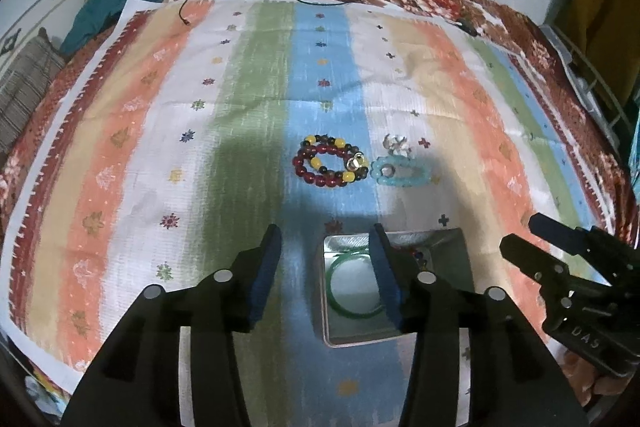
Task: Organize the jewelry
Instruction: 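Move both open tools back toward the remaining bracelets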
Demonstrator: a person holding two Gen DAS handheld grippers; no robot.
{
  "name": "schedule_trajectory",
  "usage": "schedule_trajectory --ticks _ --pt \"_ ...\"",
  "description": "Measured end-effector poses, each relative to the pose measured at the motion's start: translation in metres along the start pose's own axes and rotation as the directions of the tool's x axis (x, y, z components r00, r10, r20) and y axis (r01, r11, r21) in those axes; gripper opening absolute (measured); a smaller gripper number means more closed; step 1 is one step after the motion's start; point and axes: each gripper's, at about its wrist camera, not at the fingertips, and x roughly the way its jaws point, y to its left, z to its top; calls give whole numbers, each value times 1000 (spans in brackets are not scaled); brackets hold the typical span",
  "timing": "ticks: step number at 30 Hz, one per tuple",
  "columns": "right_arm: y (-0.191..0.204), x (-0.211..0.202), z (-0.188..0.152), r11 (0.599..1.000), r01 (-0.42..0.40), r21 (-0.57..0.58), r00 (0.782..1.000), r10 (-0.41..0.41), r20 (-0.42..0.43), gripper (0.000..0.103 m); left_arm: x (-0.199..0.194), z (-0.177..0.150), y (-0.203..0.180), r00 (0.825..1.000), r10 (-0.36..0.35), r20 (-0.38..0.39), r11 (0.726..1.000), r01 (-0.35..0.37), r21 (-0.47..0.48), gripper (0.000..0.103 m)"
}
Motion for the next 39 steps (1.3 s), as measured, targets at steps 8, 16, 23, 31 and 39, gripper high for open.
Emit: schedule_trajectory --ticks 8,16,23,31,39 --pt "-11 11 11 1000 7 27 1000 -7 -7 60 11 9 -8 1000 -6 -1 1000 6 24 56" --pt "-16 19 20 999 26 24 1000 -26 -3 69 20 20 -6 1000 18 3 999 -18 29 61" --pt "-17 33 26 999 47 7 999 -46 -22 70 32 32 -2 1000 12 -1 1000 -12 26 62" --pt "-20 53 41 998 70 -10 997 -70 -40 74 57 43 -3 999 13 -39 999 -11 30 62" --pt "-29 81 46 997 71 18 995 -69 -77 77 80 54 -10 997 14 -69 998 -10 61 62"
